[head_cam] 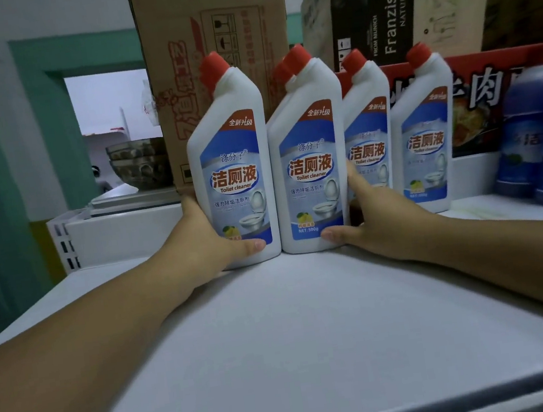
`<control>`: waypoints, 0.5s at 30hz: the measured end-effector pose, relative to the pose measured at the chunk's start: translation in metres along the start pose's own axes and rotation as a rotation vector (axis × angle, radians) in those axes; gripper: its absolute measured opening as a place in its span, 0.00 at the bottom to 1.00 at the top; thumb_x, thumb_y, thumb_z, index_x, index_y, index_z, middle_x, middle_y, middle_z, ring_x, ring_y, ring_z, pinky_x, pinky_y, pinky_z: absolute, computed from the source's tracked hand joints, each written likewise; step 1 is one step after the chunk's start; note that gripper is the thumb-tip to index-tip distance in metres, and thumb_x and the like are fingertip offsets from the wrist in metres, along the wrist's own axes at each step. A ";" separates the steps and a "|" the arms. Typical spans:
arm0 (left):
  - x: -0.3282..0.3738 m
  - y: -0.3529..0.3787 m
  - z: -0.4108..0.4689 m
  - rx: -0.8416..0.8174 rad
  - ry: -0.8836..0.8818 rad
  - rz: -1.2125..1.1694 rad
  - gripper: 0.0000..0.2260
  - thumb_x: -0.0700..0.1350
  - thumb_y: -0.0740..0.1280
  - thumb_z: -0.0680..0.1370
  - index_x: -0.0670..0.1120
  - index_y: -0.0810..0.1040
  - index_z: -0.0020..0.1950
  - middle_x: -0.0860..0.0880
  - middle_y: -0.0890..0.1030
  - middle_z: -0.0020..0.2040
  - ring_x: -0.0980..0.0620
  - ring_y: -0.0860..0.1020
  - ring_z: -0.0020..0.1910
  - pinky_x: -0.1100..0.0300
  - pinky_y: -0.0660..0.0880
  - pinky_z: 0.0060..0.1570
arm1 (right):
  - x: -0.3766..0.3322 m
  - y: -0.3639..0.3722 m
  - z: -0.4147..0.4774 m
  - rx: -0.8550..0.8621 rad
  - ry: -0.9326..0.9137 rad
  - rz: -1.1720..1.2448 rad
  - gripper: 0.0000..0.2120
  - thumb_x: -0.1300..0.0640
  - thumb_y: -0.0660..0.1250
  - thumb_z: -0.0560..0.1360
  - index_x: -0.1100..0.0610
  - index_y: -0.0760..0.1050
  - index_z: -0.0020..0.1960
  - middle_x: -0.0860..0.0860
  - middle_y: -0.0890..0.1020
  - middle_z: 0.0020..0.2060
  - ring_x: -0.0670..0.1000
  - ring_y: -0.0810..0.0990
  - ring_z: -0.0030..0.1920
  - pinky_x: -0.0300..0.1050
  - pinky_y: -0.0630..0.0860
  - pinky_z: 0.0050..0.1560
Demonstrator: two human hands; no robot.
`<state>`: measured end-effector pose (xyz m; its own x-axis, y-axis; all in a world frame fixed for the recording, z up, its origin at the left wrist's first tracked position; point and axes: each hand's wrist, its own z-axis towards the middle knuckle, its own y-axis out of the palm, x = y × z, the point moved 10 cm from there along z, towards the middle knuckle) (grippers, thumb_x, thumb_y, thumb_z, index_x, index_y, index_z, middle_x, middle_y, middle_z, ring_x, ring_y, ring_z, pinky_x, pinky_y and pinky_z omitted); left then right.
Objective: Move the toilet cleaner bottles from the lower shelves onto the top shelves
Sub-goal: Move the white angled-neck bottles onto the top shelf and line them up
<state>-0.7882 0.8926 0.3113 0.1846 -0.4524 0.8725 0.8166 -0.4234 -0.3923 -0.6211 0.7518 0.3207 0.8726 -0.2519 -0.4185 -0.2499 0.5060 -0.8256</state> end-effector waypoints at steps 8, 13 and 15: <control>0.018 -0.018 -0.014 -0.032 -0.098 -0.047 0.43 0.54 0.74 0.67 0.50 0.54 0.76 0.49 0.70 0.70 0.46 0.71 0.65 0.47 0.68 0.63 | 0.001 -0.022 -0.008 -0.150 -0.013 -0.115 0.34 0.45 0.64 0.75 0.49 0.53 0.76 0.48 0.79 0.61 0.47 0.77 0.55 0.43 0.73 0.58; 0.098 -0.066 -0.070 0.307 0.364 0.165 0.21 0.53 0.69 0.74 0.49 0.72 0.65 0.51 0.78 0.57 0.49 0.77 0.56 0.63 0.73 0.46 | 0.024 -0.072 -0.036 -0.089 0.095 -0.160 0.26 0.44 0.64 0.75 0.55 0.69 0.70 0.52 0.79 0.61 0.51 0.76 0.58 0.46 0.73 0.59; 0.112 -0.050 -0.113 0.221 0.473 -0.020 0.25 0.62 0.70 0.67 0.51 0.77 0.59 0.61 0.81 0.44 0.57 0.80 0.45 0.62 0.75 0.45 | 0.031 -0.092 -0.070 -0.014 0.097 0.004 0.22 0.47 0.64 0.76 0.54 0.72 0.67 0.50 0.80 0.57 0.49 0.78 0.55 0.43 0.74 0.55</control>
<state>-0.8697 0.7745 0.3958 -0.0578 -0.7724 0.6325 0.9228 -0.2831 -0.2614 -0.6002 0.6399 0.3577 0.8269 -0.3290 -0.4561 -0.2600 0.4955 -0.8288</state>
